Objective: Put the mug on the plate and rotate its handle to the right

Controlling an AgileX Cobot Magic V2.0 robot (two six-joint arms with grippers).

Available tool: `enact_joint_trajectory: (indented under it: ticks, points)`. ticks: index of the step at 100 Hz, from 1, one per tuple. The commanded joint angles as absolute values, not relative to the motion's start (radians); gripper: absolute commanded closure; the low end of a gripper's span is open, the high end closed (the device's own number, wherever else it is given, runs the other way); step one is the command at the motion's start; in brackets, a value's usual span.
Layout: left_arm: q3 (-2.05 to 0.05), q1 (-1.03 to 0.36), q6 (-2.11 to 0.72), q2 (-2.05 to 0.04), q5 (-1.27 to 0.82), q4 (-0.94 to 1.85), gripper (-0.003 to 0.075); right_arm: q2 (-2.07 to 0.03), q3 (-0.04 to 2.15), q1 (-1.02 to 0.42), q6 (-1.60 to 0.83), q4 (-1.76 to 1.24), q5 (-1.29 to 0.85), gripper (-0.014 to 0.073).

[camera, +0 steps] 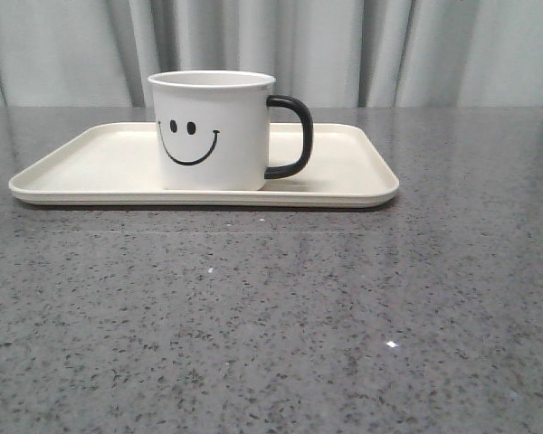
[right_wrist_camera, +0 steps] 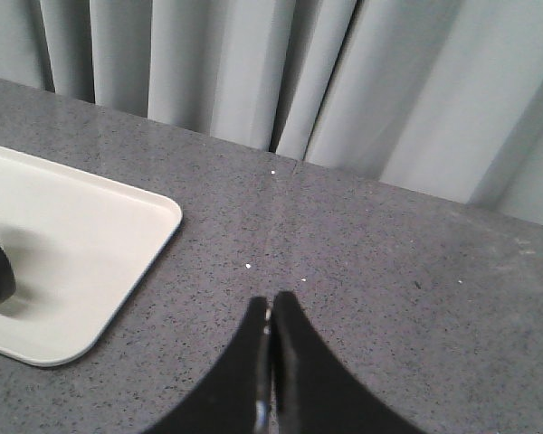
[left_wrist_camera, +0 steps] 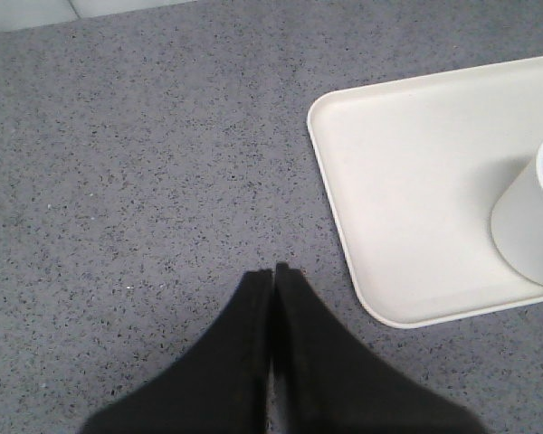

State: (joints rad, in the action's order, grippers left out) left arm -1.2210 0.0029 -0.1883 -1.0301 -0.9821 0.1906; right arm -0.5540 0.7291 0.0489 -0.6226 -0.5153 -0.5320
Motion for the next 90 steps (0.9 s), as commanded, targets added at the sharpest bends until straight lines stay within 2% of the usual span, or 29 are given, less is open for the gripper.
enact_joint_trajectory:
  ticks: [1,25,56,90]
  points:
    - [-1.245,0.006,-0.186,-1.014,-0.92,0.205,0.074,-0.553,0.756,0.055,-0.622,-0.522,-0.469,0.0651]
    - [-1.245,0.006,-0.184,-1.014,-1.029,0.229,0.074,-0.553,0.756,0.055,-0.622,-0.522,-0.469,0.0651]
    - [-1.245,0.006,-0.186,-1.016,-1.016,0.214,0.074,-0.553,0.756,0.055,-0.622,-0.522,-0.468,0.0651]
    - [-1.224,0.006,-0.215,-0.958,-0.744,0.202,0.074,-0.553,0.756,0.055,-0.622,-0.522,-0.468,0.0651]
